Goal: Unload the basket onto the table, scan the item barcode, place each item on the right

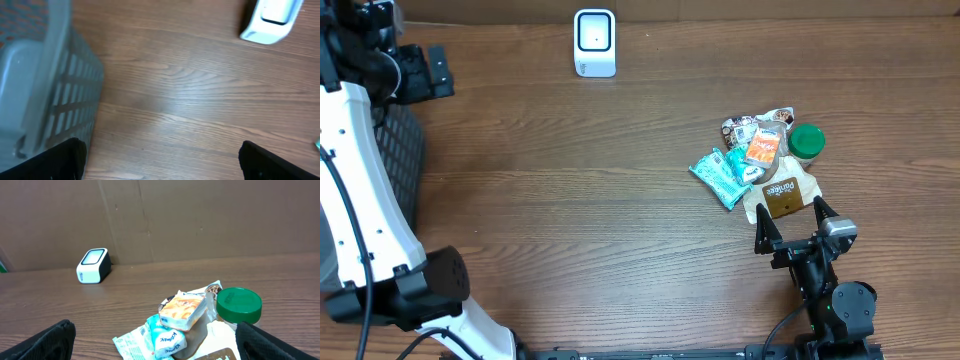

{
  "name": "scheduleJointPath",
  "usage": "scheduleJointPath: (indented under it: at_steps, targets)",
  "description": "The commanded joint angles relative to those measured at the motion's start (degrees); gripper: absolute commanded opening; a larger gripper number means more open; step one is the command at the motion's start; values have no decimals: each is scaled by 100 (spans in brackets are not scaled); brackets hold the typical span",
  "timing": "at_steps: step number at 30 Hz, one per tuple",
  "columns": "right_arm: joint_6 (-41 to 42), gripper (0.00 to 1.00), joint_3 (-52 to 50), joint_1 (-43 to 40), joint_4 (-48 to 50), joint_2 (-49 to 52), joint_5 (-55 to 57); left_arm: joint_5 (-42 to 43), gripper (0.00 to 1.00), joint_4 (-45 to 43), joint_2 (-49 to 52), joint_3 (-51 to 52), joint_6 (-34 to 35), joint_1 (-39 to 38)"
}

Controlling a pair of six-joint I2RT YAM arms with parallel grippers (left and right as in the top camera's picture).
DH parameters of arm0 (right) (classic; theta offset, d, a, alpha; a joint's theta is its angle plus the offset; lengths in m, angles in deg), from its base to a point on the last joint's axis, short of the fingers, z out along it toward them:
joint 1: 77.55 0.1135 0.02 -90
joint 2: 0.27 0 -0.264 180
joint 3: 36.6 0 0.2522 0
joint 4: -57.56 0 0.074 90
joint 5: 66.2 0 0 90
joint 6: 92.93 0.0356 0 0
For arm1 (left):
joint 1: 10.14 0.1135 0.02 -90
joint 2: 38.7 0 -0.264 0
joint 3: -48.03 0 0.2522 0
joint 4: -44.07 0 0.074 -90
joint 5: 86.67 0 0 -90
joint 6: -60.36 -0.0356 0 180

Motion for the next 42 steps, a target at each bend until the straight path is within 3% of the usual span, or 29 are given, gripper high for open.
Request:
scheduleJointPath:
  at_steps: [1,13,26,29,42]
  targets:
    - [17,100,-61,-15,26,-68,55,42,100,7,-739,-90,-87,-568]
    - [15,100,-61,-15,26,-68,55,44,99,7,-2048,-85,-85,-2557]
    - [17,100,-61,-15,26,-68,55,-208,99,-105,-2990,354,-260,-2669]
    - [17,100,-61,-15,26,-68,55,-219,99,-966,-3451,1397,-457,-2669]
    - [15,100,-61,-15,26,-68,55,-216,99,-6881,-6070,7954,-518,-2647]
